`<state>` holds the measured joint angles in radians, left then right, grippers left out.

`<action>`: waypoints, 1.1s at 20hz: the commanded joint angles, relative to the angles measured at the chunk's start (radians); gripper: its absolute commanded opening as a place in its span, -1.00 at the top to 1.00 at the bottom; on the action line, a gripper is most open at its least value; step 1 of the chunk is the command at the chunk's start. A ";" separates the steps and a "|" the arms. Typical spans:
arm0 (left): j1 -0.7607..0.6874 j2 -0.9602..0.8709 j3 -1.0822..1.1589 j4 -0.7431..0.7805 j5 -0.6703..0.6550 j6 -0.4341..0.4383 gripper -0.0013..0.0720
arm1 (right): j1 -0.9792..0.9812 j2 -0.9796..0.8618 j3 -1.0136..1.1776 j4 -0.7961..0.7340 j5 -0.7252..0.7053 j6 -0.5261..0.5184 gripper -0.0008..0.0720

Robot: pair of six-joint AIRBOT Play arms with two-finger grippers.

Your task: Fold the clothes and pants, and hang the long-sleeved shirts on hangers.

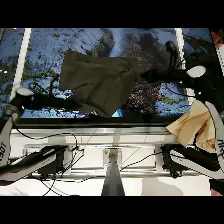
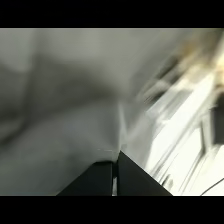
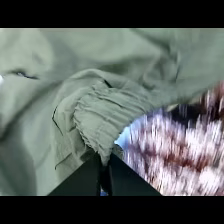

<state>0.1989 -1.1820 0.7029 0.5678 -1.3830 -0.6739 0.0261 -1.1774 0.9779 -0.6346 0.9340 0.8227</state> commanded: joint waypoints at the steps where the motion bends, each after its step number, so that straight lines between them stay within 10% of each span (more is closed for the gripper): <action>1: 0.061 0.057 0.263 -0.116 -0.095 0.011 0.94 | 0.000 0.101 0.157 -0.063 0.038 0.006 0.91; 7: 0.245 0.308 0.641 -0.135 0.022 -0.025 0.95 | 0.000 0.299 0.423 -0.076 0.035 0.028 0.91; 18: 0.357 0.789 0.661 -0.002 0.857 -0.025 0.94 | 0.000 0.529 0.516 0.118 0.134 0.254 0.91; 22: 0.357 0.710 0.660 0.038 0.785 -0.026 0.95 | 0.000 0.492 0.515 -0.008 0.168 0.372 0.91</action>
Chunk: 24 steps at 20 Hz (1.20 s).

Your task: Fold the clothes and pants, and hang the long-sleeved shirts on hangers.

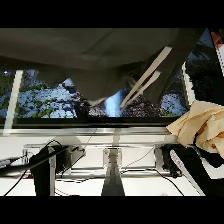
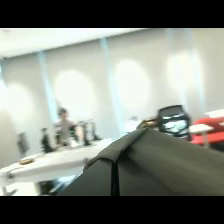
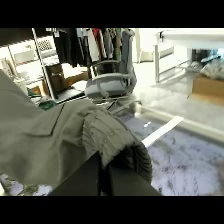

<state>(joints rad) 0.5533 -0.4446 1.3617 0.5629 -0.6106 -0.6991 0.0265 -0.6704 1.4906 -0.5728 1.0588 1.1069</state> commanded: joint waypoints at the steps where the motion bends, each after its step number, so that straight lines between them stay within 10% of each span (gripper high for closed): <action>1: 0.003 -0.083 0.001 0.042 -0.068 0.000 0.95 | -0.001 -0.040 0.002 -0.124 0.071 0.118 0.91; 6: -0.085 -0.499 0.001 0.063 -0.465 -0.011 0.96 | 0.019 -0.299 -0.111 -0.190 0.208 0.220 0.91; 12: -0.389 -0.862 0.001 0.393 -0.264 -0.226 0.95 | 0.035 -0.684 -0.189 -0.192 -0.053 0.220 0.91; 18: -0.455 -0.871 0.001 0.416 -0.571 -0.275 0.95 | 0.035 -0.807 -0.182 -0.344 -0.054 0.219 0.91; 24: -0.460 -0.820 -0.002 0.545 -1.012 -0.485 0.95 | -0.105 -0.807 -0.127 -0.443 0.307 0.208 0.92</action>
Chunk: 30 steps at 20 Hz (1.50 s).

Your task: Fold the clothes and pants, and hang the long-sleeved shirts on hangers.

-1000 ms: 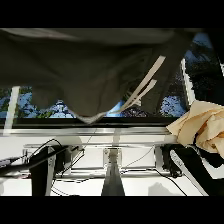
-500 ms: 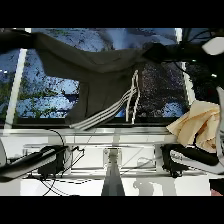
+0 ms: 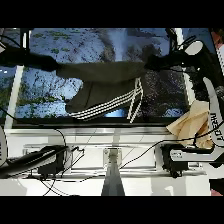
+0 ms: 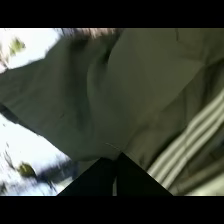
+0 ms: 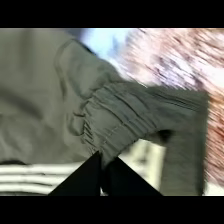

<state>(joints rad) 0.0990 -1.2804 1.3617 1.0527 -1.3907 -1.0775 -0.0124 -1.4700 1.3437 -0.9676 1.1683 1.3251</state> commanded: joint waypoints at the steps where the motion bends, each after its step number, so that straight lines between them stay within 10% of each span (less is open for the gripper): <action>1: -0.006 0.018 -0.002 0.055 -0.298 -0.133 0.95 | -0.097 -0.008 0.018 -0.053 0.269 -0.014 0.92; 4: -0.031 0.018 -0.039 0.055 -0.459 -0.180 0.96 | -0.143 -0.021 0.012 -0.060 0.420 -0.090 0.92; 10: -0.180 0.018 -0.387 0.052 -0.253 -0.245 0.95 | -0.097 -0.037 -0.175 -0.099 0.369 -0.229 0.83; 12: -0.230 0.014 -0.507 0.023 -0.096 -0.247 0.87 | -0.091 -0.037 -0.229 -0.110 0.222 -0.243 -0.46; 15: -0.264 -0.003 -0.579 -0.066 0.006 -0.247 -0.85 | -0.091 -0.037 -0.232 -0.108 0.042 -0.217 -0.70; 20: -0.266 -0.008 -0.579 -0.089 0.062 -0.247 -0.90 | -0.097 -0.085 -0.182 -0.110 -0.122 -0.163 -0.71; 30: -0.266 -0.009 -0.579 -0.089 0.113 -0.246 -0.72 | -0.099 -0.438 0.114 -0.031 0.317 -0.153 -0.71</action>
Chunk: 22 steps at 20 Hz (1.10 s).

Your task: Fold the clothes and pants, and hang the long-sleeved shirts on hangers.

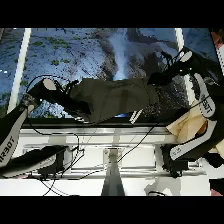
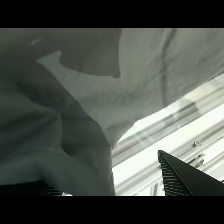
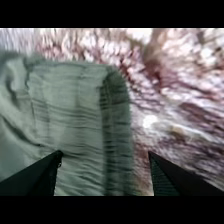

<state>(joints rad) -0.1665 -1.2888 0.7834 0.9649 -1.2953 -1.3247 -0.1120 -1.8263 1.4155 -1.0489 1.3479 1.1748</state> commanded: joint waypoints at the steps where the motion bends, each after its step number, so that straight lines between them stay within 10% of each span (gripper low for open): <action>1: 0.000 0.000 0.000 -0.001 0.034 0.001 -0.72 | 0.004 -0.101 0.040 0.111 0.162 -0.017 -0.70; 5: 0.000 0.000 0.000 0.000 0.109 0.005 -0.72 | 0.053 -0.125 0.034 0.275 0.181 -0.076 -0.61; 8: 0.000 0.000 0.000 0.002 0.164 0.005 -0.72 | 0.107 -0.122 0.037 0.294 0.177 -0.119 0.72; 9: 0.001 0.000 0.000 0.009 0.181 0.010 -0.72 | 0.122 -0.115 0.037 0.299 0.175 -0.121 0.80; 14: 0.089 0.018 0.121 0.121 0.141 0.069 -0.72 | 0.103 0.030 0.077 0.257 0.068 -0.080 0.91; 22: 0.253 0.227 0.501 0.134 0.080 0.069 -0.72 | -0.151 0.472 0.215 -0.131 0.042 0.311 0.91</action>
<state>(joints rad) 0.0498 -1.1461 1.1790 1.0908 -1.2079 -1.2575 -0.1757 -1.5082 1.5925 -0.9989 1.3911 1.3258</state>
